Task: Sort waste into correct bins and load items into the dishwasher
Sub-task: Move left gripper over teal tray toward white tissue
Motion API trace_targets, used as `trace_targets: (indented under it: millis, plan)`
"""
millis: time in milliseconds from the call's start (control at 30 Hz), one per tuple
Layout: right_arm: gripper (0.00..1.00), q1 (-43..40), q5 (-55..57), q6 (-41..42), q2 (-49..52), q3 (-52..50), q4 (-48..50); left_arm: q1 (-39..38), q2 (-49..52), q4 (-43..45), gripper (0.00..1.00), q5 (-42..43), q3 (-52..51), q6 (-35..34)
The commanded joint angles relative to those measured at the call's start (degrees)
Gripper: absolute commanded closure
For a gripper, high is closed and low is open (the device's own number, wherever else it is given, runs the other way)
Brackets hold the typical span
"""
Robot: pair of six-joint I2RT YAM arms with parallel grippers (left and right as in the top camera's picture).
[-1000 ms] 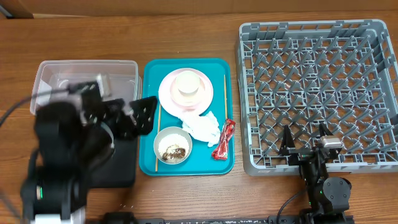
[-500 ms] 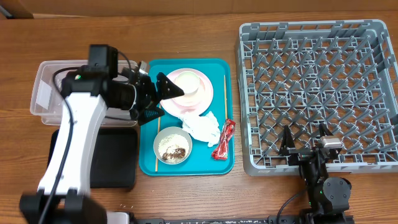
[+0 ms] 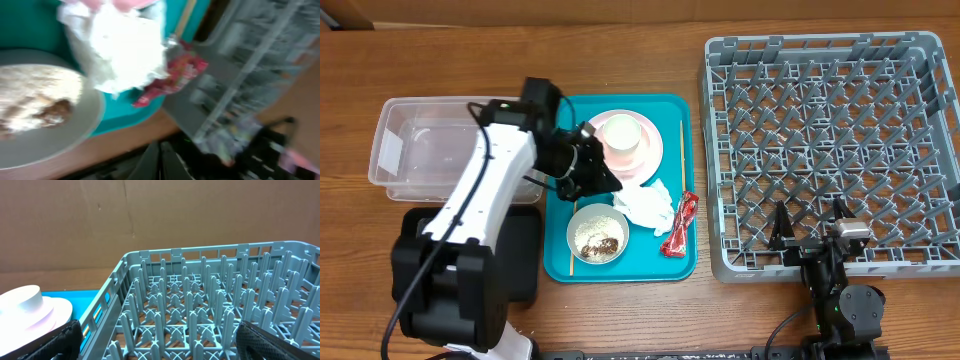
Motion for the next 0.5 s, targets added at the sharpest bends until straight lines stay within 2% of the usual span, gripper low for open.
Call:
trace_targets:
  millis: [0, 67, 233, 300, 333, 367, 467]
  plan:
    - [0.00, -0.11, -0.07, -0.11, -0.61, -0.61, 0.17, -4.37, -0.24, 0.09, 0.96, -21.00, 1.09, -5.16]
    - [0.00, -0.11, -0.07, -0.11, -0.61, -0.61, 0.17, -6.67, -0.24, 0.59, 0.96, -26.23, 1.09, -7.50]
    - [0.00, -0.11, -0.07, -0.09, -0.61, -0.61, 0.17, -12.76, -0.22, 5.03, 0.96, -36.24, 1.09, -7.85]
    - [0.00, -0.11, -0.07, -0.11, -0.61, -0.61, 0.17, -14.34, -0.22, 6.67, 0.85, -40.00, 1.09, -7.85]
    - [0.00, -0.11, -0.07, -0.09, -0.61, -0.61, 0.20, -14.84, -0.22, 7.43, 0.73, -41.48, 1.09, -7.82]
    - [0.00, -0.11, -0.07, -0.11, -0.61, -0.61, 0.20, -15.43, -0.22, 8.13, 0.66, -43.15, 1.09, -7.82]
    - [0.00, -0.11, -0.07, -0.09, -0.61, -0.61, 0.17, -16.09, -0.22, 9.05, 0.72, -44.94, 1.09, -7.80]
